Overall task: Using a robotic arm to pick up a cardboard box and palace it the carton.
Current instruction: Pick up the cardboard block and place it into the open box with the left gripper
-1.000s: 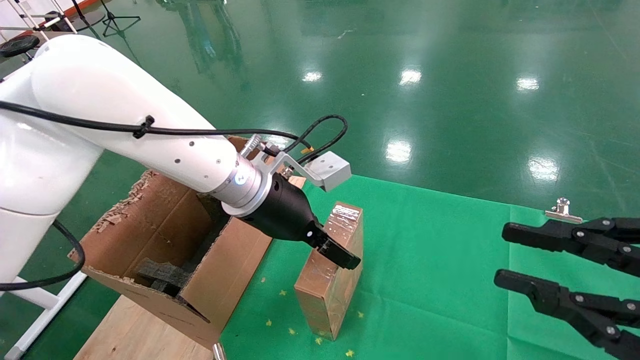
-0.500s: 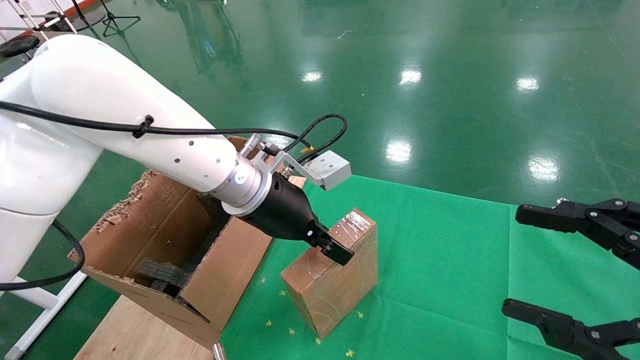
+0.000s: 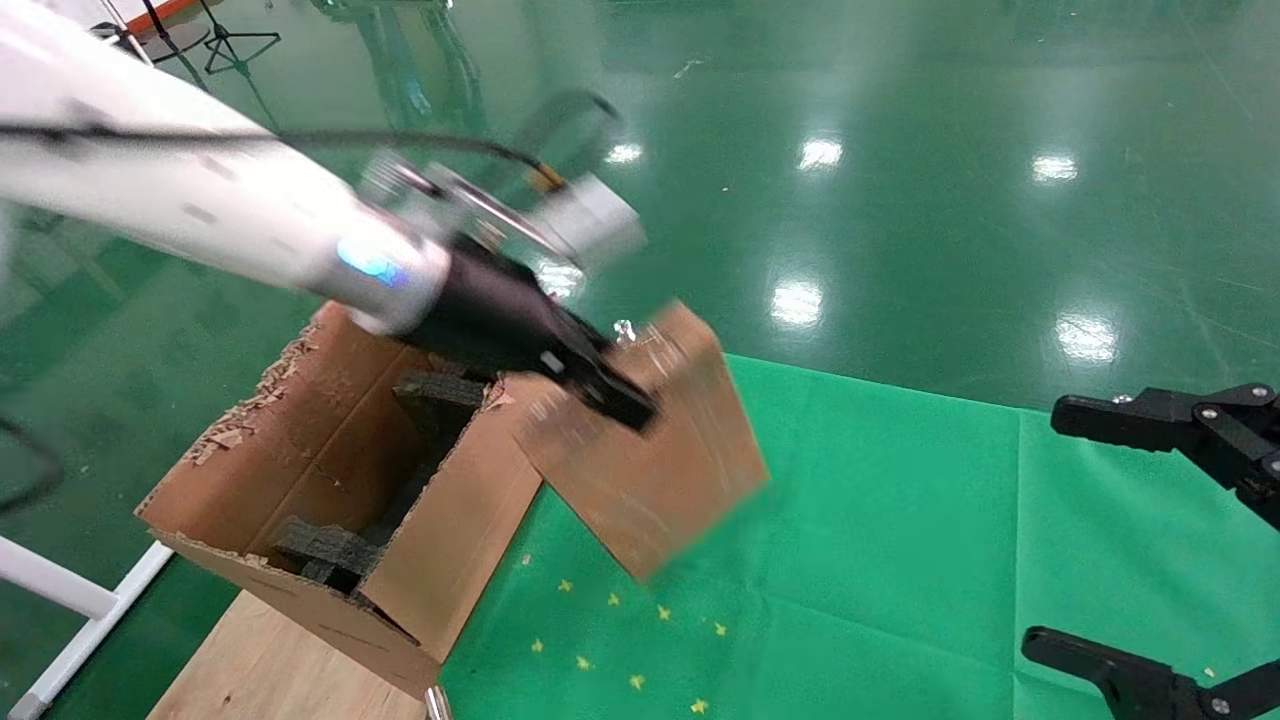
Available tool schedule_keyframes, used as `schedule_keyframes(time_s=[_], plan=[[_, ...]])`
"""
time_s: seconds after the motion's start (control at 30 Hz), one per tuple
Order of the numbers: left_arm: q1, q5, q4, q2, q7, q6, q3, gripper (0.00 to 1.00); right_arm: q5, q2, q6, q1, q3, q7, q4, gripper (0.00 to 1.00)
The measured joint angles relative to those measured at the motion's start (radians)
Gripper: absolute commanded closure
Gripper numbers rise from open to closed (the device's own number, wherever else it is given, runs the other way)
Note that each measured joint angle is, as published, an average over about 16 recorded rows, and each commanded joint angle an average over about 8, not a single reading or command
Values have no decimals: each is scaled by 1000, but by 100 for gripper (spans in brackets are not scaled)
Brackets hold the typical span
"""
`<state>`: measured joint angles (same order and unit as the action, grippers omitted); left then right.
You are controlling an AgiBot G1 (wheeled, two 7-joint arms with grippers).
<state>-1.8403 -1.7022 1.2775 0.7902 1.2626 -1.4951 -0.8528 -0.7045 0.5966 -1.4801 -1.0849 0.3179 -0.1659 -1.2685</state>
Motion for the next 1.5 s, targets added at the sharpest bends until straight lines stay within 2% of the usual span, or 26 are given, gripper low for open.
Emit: schedule_keyframes(time_s=[0.3, 0.6, 1.07, 1.5], plan=[[-176, -39, -224, -129, -241, 4, 66, 100, 0, 0, 0, 0, 0, 0, 0, 0], [-282, -182, -525, -150, -428, 32, 39, 100, 0, 0, 0, 0, 0, 0, 0, 0], [-228, -313, -935, -55, -578, 164, -38, 100, 1, 0, 0, 0, 1, 0, 0, 0], [-169, -351, -1145, 17, -651, 335, -62, 100, 1, 0, 0, 0, 1, 1, 0, 0]])
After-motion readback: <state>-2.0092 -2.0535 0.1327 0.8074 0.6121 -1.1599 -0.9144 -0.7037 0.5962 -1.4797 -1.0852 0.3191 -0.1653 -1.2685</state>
